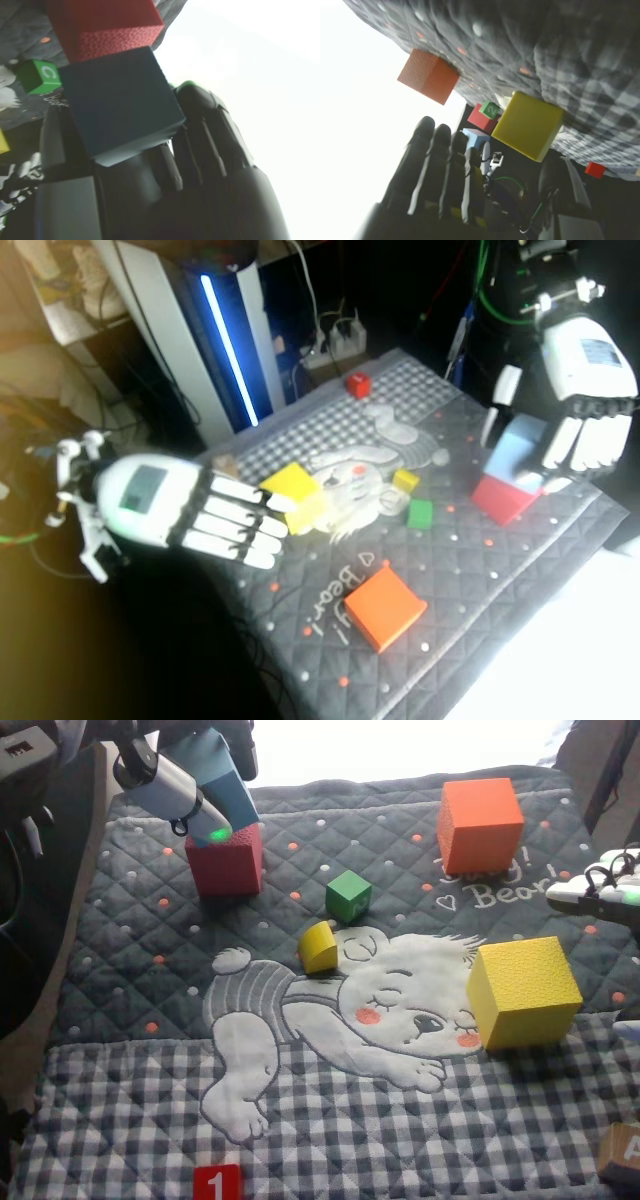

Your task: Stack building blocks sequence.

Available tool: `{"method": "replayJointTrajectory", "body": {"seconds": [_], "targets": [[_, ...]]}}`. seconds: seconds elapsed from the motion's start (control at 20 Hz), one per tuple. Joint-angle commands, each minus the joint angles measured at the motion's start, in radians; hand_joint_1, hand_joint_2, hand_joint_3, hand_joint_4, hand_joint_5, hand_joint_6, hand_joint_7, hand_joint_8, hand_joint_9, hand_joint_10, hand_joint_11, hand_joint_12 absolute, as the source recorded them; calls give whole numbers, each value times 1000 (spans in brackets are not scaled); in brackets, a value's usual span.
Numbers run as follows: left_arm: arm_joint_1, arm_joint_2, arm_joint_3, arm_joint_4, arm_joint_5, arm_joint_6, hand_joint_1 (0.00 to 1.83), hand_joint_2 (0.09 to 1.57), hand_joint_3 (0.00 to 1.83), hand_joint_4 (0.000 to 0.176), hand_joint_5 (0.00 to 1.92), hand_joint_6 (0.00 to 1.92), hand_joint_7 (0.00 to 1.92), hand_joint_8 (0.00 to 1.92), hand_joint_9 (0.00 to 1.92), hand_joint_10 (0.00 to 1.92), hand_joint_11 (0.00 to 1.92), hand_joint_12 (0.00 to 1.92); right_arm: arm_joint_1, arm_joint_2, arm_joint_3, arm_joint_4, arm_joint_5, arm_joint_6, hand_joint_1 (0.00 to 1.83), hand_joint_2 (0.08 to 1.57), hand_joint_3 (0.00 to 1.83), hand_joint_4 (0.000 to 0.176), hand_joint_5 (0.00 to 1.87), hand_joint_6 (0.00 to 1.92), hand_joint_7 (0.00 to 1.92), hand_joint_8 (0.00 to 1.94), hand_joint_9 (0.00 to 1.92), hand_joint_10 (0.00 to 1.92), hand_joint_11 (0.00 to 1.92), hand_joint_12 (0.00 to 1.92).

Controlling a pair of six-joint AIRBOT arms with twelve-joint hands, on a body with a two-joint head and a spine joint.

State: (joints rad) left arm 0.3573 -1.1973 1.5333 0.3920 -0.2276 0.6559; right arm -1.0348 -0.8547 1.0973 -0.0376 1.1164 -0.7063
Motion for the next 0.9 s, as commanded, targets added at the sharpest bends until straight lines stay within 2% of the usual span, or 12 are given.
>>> {"method": "replayJointTrajectory", "body": {"seconds": [0.0, 0.05, 0.15, 0.3, 0.35, 0.45, 0.5, 0.6, 0.65, 0.7, 0.75, 0.85], "targets": [[-12, -8, 4, -14, -104, -7, 1366, 1149, 0, 0, 1050, 766, 799, 1303, 790, 1436, 633, 1544, 11, 3, 5, 26, 120, 5, 764, 1087, 1, 44, 273, 4, 366, 1, 329, 1, 290, 41], [-12, -12, 7, -14, -103, -7, 1365, 1157, 0, 0, 1051, 740, 775, 1348, 770, 1468, 620, 1553, 11, 3, 5, 26, 120, 5, 734, 1086, 1, 52, 277, 4, 367, 1, 326, 0, 263, 30], [-11, -14, 11, -13, -98, -7, 1253, 1160, 1, 0, 1046, 722, 772, 1490, 704, 1500, 619, 1670, 11, 3, 5, 26, 120, 5, 764, 1088, 1, 47, 277, 2, 381, 4, 302, 0, 194, 2], [-10, -13, 16, -13, -90, -7, 1254, 1139, 0, 0, 1087, 723, 803, 1412, 744, 1440, 635, 1680, 11, 3, 5, 26, 120, 5, 762, 1090, 1, 57, 276, 2, 370, 2, 304, 7, 255, 29], [-10, -14, 16, -14, -90, -7, 1342, 1158, 0, 0, 1037, 767, 786, 1361, 762, 1477, 591, 1653, 11, 2, 5, 26, 120, 5, 763, 1091, 2, 50, 270, 0, 367, 1, 297, 3, 257, 30], [-8, -17, 15, -13, -87, -7, 1245, 1177, 1, 0, 952, 799, 805, 1478, 692, 1301, 540, 1633, 11, 1, 5, 26, 120, 5, 762, 1090, 1, 50, 273, 2, 367, 1, 308, 7, 289, 44], [-5, -18, 14, -10, -85, -7, 1246, 1167, 0, 0, 958, 789, 839, 1433, 711, 1233, 548, 1590, 11, 1, 5, 26, 120, 5, 757, 1088, 0, 49, 278, 3, 376, 5, 310, 7, 252, 28], [-1, -19, 14, -8, -81, -7, 1212, 1169, 1, 0, 915, 928, 846, 1359, 748, 829, 502, 1340, 11, 1, 4, 26, 120, 5, 740, 1085, 0, 48, 277, 2, 382, 4, 313, 5, 238, 22], [1, -18, 15, -8, -79, -7, 1232, 1163, 0, 0, 932, 859, 858, 1381, 725, 829, 472, 1415, 11, 1, 4, 26, 120, 5, 722, 1087, 0, 52, 275, 1, 380, 3, 320, 7, 269, 36], [2, -18, 15, -8, -76, -7, 1226, 1043, 0, 0, 842, 316, 747, 706, 682, 805, 425, 1399, 11, 1, 4, 26, 120, 5, 719, 1087, 0, 49, 274, 1, 381, 3, 322, 7, 271, 36], [3, -17, 15, -8, -76, -7, 1227, 970, 0, 0, 869, 79, 767, 334, 665, 705, 413, 1331, 11, 1, 4, 26, 120, 5, 721, 1087, 0, 46, 275, 1, 387, 5, 329, 9, 278, 39], [3, -18, 15, -8, -75, -7, 1183, 949, 0, 0, 853, 3, 827, 79, 660, 603, 376, 1379, 11, 1, 4, 26, 120, 5, 726, 1086, 0, 47, 275, 1, 409, 13, 356, 18, 245, 25]]}}
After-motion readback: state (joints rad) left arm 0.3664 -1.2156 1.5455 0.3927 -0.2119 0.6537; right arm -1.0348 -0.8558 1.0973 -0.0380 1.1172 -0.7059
